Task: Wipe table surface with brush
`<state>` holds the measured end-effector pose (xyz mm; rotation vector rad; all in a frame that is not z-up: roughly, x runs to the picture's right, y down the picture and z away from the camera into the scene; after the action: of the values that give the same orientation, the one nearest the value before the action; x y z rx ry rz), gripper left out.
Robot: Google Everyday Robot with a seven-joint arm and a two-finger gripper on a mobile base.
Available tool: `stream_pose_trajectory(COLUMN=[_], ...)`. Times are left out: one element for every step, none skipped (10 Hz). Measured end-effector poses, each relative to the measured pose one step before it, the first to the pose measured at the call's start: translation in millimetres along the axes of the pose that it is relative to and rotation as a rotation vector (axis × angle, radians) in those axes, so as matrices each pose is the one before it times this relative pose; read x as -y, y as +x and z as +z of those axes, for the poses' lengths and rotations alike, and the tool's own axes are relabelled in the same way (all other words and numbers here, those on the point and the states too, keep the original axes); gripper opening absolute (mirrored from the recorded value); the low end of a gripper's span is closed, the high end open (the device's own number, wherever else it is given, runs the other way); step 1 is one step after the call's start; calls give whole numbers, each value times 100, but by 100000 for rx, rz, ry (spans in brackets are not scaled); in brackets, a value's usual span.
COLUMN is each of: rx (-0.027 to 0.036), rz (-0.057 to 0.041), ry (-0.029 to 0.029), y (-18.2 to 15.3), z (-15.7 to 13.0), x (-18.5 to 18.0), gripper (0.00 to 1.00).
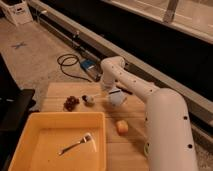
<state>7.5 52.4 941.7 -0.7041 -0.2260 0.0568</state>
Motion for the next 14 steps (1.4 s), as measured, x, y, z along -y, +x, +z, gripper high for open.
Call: stream_pose_trajectory(rx=[-1569, -2744, -1995, -590, -435, -185, -70, 16, -231, -83, -263, -1316, -919, 446], rz=[2785, 3245, 2490, 171, -168, -6, -36, -26, 126, 60, 208, 439, 1010, 308], ry=[-1185, -2261, -351, -70, -162, -77, -63, 8, 195, 114, 249, 1094, 3456, 2623], y=[943, 1272, 530, 183, 149, 100, 40, 8, 76, 48, 82, 302, 371, -313], z=[1214, 1188, 378, 25, -190, -113, -12, -11, -36, -59, -33, -239, -892, -707], x=[-51, -247, 154, -3, -64, -20, -14, 6, 88, 32, 123, 343, 1275, 1554], gripper=[9, 9, 9, 9, 9, 9, 9, 9, 9, 9, 9, 9, 9, 9])
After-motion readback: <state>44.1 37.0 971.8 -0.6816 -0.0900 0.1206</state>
